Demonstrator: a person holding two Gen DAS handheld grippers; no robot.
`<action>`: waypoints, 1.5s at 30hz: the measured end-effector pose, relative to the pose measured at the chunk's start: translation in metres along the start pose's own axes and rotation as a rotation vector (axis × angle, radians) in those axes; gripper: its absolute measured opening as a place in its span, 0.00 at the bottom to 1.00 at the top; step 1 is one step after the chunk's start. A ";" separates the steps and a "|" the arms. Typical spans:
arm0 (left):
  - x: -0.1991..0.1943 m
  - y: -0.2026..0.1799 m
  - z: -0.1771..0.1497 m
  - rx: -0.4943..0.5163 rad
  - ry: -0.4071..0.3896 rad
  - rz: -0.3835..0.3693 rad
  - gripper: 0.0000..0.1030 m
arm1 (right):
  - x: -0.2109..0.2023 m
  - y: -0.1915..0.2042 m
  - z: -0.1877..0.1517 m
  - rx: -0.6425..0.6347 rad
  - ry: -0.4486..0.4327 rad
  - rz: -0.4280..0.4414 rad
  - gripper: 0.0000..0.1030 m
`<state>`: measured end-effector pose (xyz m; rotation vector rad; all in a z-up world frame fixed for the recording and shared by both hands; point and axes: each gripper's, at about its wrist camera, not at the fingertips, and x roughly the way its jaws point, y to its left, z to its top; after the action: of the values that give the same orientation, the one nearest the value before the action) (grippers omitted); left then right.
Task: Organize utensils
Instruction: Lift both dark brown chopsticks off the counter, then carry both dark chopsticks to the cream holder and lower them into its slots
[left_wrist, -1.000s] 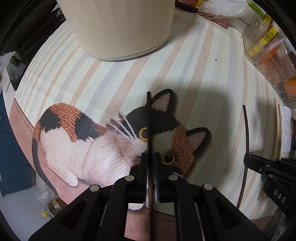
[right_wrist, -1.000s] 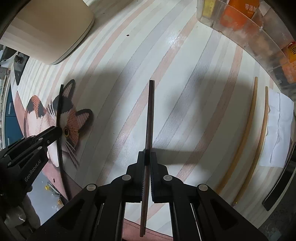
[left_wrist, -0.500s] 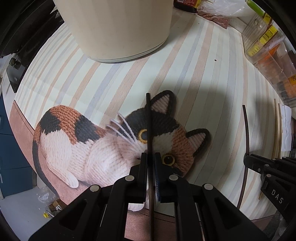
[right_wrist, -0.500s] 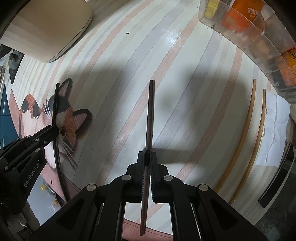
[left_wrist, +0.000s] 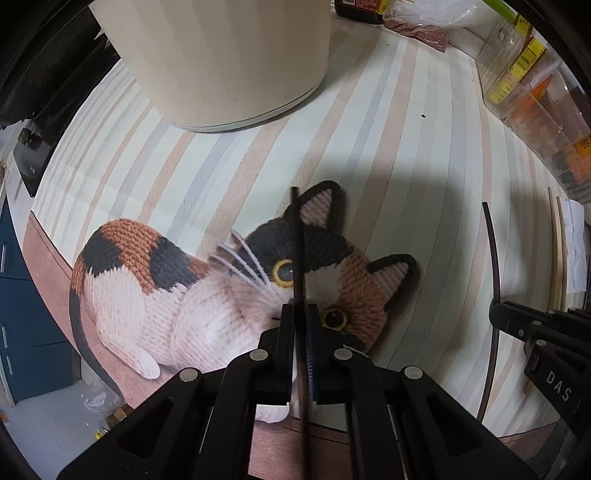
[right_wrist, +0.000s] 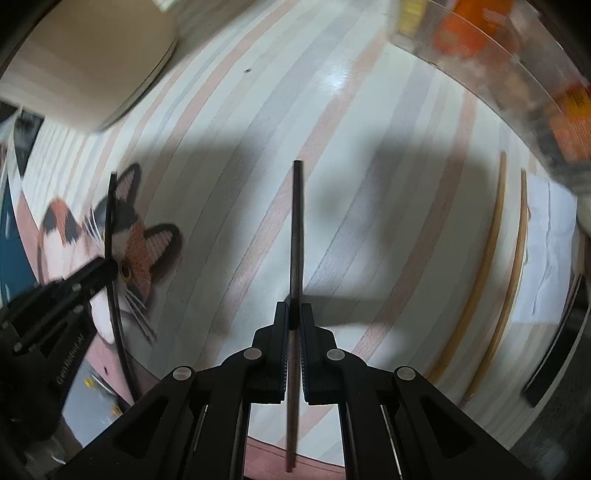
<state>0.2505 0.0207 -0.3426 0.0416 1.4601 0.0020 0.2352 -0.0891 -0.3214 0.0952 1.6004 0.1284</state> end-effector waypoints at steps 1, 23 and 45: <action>0.000 0.000 0.000 -0.005 -0.001 -0.003 0.03 | -0.001 -0.001 -0.002 0.007 -0.017 0.002 0.05; -0.152 0.034 -0.005 -0.040 -0.374 -0.083 0.03 | -0.142 0.011 -0.018 -0.020 -0.437 0.171 0.04; -0.187 0.091 0.037 -0.234 -0.538 0.098 0.03 | -0.113 -0.026 0.066 0.299 -0.322 0.326 0.20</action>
<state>0.2693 0.1061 -0.1501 -0.0731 0.9115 0.2262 0.3051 -0.1288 -0.2155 0.5824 1.2624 0.1179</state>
